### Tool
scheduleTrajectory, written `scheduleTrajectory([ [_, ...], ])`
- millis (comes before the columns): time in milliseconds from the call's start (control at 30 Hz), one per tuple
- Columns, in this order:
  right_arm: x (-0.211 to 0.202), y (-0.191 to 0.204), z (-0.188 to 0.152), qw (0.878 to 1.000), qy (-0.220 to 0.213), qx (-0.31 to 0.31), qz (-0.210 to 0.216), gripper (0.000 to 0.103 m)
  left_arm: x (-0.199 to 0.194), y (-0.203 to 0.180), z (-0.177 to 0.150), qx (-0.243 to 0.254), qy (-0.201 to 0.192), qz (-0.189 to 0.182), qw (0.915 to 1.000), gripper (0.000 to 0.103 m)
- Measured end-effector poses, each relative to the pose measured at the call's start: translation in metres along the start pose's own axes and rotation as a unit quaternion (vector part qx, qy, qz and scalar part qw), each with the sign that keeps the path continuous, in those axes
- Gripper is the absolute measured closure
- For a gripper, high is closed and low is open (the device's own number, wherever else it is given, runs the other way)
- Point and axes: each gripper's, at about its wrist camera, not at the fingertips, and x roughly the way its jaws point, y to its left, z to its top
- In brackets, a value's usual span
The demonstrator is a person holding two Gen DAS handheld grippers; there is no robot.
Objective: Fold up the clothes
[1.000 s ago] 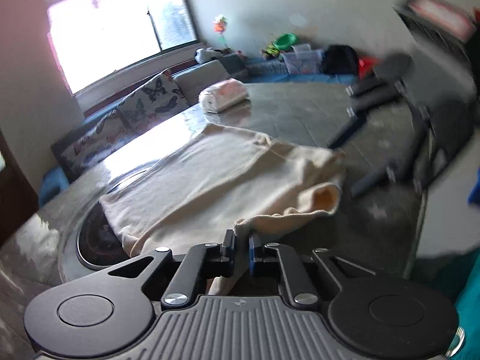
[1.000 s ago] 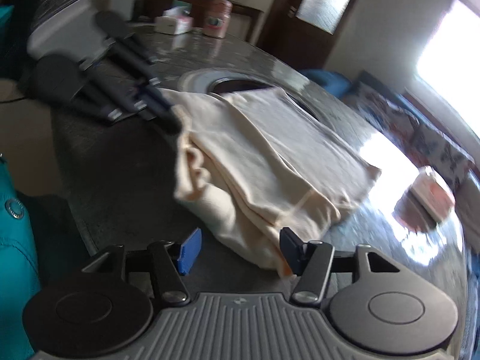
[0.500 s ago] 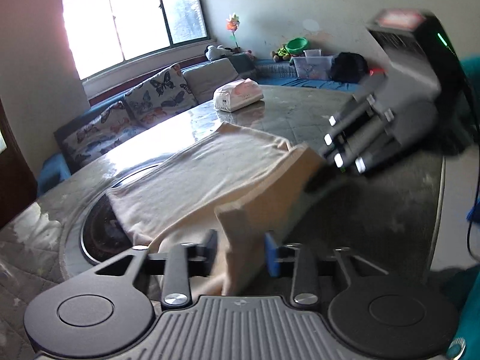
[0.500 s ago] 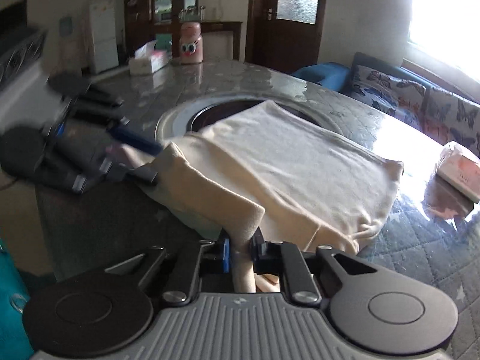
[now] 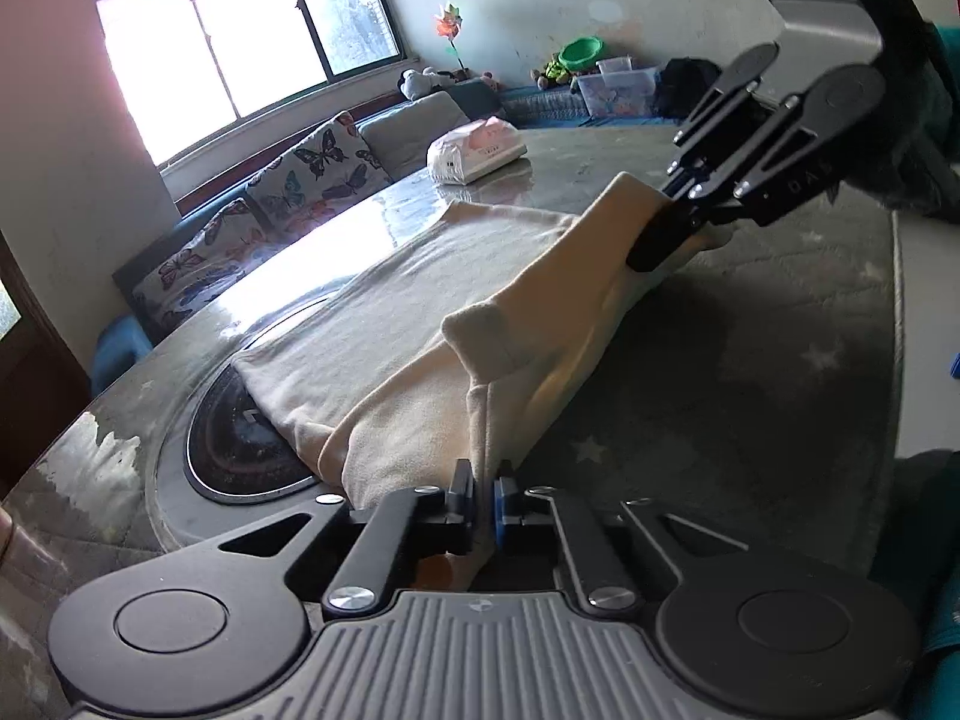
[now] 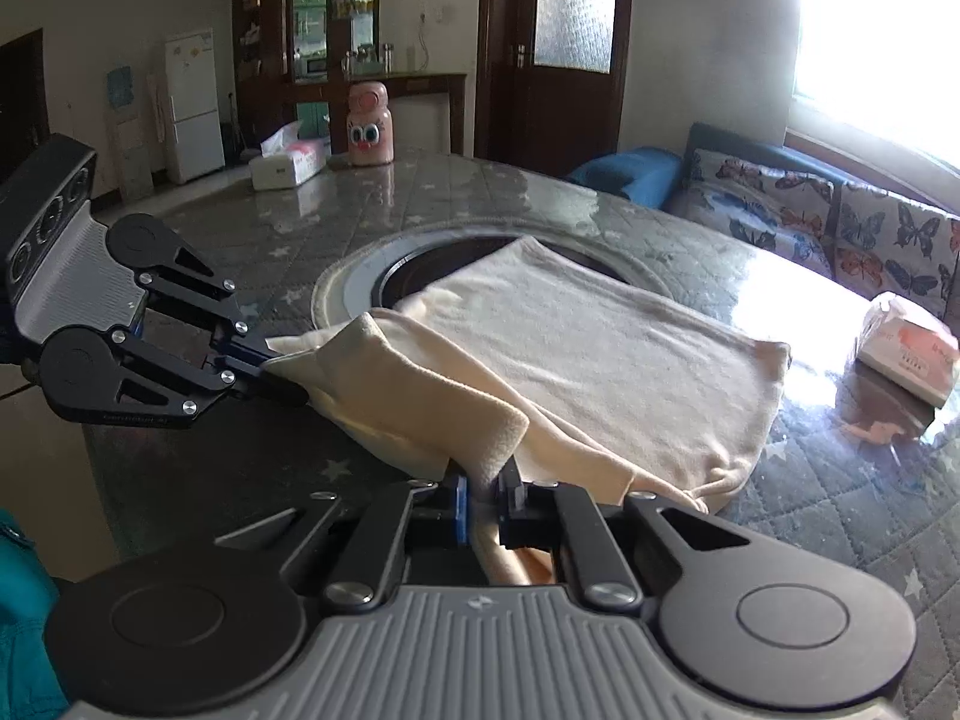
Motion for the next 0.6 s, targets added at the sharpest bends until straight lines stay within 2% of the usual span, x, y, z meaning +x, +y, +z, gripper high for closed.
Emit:
scheduleTrajectory([
  [167,-0.026,0.01,0.001,1.0,-0.024,-0.015,0.005,0.095,-0.025,-0.001,0.005,-0.018,-0.012,-0.018,0.9996,0.097],
  [433,-0.102,0.048,-0.006,0.998,-0.024,-0.042,0.042,0.095,-0.108,-0.024,0.004,-0.031,-0.029,-0.058,0.9974,0.097],
  [500,-0.116,0.058,-0.006,0.998,-0.014,-0.044,0.053,0.095,-0.119,-0.031,0.006,-0.02,-0.03,-0.057,0.9978,0.097],
  [600,-0.12,0.06,-0.001,0.998,-0.01,-0.051,0.045,0.095,-0.117,-0.03,0.012,-0.009,-0.036,-0.05,0.9981,0.097],
])
